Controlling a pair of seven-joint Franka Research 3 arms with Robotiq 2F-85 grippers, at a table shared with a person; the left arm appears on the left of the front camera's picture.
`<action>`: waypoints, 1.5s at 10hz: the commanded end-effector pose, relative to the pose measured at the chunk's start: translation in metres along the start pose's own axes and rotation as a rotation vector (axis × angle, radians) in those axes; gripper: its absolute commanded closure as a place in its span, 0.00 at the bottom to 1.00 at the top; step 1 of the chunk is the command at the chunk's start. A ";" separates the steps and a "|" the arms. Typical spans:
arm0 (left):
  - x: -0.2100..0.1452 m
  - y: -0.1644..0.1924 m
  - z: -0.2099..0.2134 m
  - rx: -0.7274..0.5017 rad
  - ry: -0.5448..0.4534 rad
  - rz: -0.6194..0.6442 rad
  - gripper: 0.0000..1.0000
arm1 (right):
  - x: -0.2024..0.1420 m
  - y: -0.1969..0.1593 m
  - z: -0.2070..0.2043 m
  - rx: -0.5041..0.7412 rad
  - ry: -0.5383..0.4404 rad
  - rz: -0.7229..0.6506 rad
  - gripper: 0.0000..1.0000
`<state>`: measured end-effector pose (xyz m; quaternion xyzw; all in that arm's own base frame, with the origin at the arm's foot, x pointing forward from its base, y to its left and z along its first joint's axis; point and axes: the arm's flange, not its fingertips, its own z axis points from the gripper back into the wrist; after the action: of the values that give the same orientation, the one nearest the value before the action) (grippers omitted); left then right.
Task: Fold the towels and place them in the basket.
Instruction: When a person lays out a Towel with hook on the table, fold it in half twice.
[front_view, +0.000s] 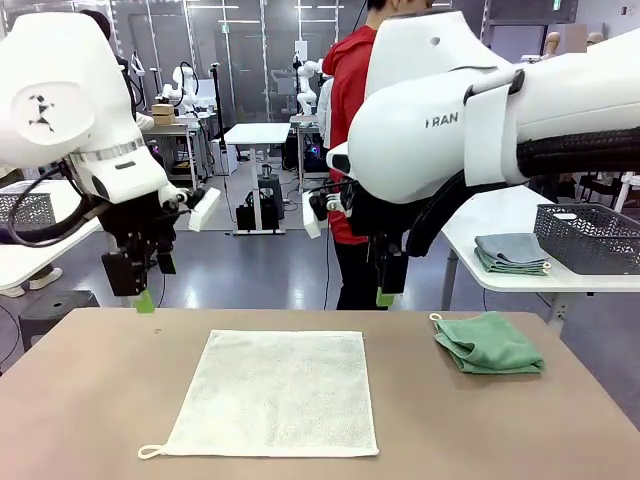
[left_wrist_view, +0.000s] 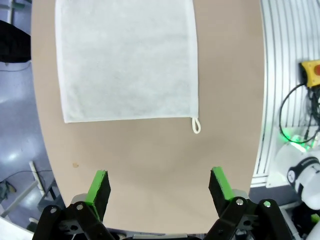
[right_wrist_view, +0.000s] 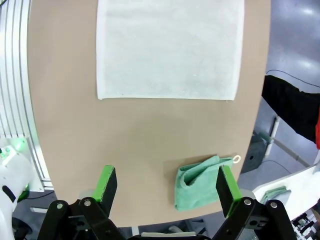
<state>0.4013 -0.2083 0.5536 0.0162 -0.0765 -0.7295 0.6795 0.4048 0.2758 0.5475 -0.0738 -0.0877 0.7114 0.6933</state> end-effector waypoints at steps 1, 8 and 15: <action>0.007 -0.028 -0.031 0.045 0.071 0.065 0.00 | 0.012 0.016 -0.022 0.032 0.019 -0.100 0.00; 0.002 -0.056 -0.128 0.028 0.103 0.048 0.00 | 0.022 0.048 -0.123 0.123 0.020 -0.103 0.00; -0.002 -0.050 -0.180 -0.045 0.068 -0.041 0.00 | 0.020 0.065 -0.196 0.239 0.002 -0.040 0.00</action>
<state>0.3744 -0.2184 0.3727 0.0346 -0.0216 -0.7296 0.6827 0.3845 0.3016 0.3434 0.0024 -0.0022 0.6954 0.7186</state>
